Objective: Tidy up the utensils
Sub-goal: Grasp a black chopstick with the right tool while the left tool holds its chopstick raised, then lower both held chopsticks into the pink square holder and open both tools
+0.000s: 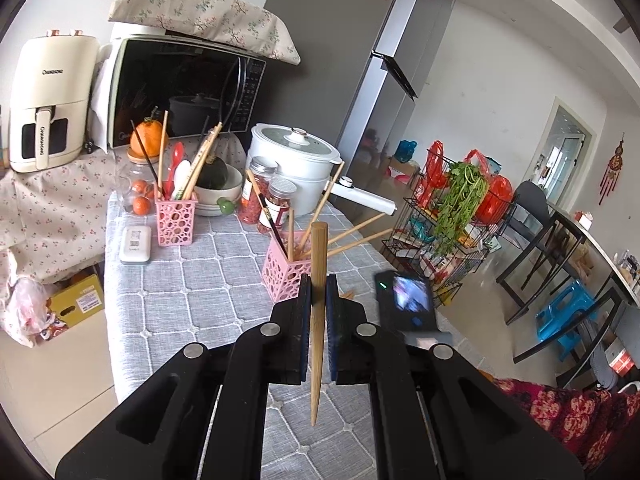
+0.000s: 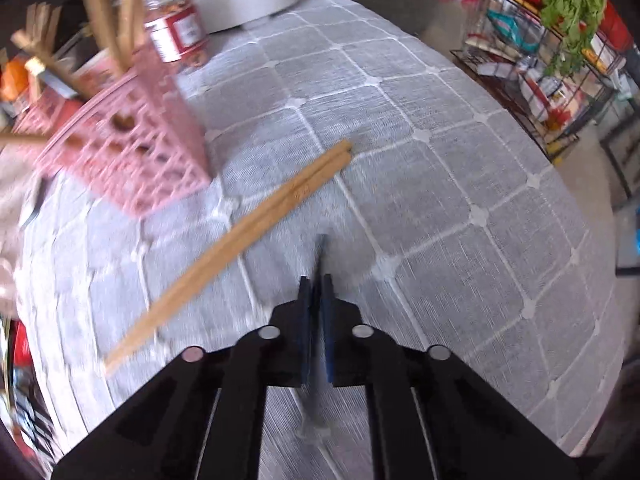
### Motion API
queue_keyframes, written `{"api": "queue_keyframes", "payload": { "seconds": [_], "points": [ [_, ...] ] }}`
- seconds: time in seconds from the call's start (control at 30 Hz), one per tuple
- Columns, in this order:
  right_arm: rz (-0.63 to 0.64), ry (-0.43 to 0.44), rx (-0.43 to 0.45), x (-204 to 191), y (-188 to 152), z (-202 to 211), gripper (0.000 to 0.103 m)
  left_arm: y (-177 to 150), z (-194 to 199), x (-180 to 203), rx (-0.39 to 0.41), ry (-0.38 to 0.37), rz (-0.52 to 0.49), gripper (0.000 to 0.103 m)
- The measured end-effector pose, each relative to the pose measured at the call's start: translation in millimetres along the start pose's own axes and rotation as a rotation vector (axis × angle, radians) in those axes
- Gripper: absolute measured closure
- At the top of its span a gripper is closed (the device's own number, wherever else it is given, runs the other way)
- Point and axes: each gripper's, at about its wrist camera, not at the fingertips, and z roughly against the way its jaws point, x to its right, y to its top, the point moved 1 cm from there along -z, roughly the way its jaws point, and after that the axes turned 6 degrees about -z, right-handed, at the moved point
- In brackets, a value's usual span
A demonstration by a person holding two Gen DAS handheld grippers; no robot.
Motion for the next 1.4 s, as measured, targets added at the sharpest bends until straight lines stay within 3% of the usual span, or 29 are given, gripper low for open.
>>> {"api": "queue_keyframes", "payload": {
  "seconds": [0.1, 0.23, 0.33, 0.43, 0.7, 1.1, 1.4],
  "points": [
    [0.058, 0.036, 0.082, 8, -28, 8, 0.098, -3, 5, 4, 0.004, 0.016, -0.003, 0.097],
    [0.149, 0.102, 0.238, 34, -47, 57, 0.098, -9, 5, 9, 0.001, 0.031, 0.010, 0.097],
    [0.179, 0.151, 0.308, 49, -61, 93, 0.098, -11, 4, 13, -0.002, 0.037, 0.034, 0.097],
    [0.187, 0.182, 0.348, 77, -28, 87, 0.098, -11, 1, 20, -0.008, 0.034, 0.055, 0.097],
    [0.176, 0.255, 0.419, 109, 3, 114, 0.098, 12, -4, 54, 0.000, 0.055, -0.002, 0.097],
    [0.188, 0.386, 0.490, 109, 43, 186, 0.098, 82, -32, 79, 0.058, 0.104, -0.061, 0.097],
    [0.185, 0.490, 0.519, 95, 72, 207, 0.098, 129, -78, 73, 0.135, 0.230, -0.071, 0.097]
  ]
}}
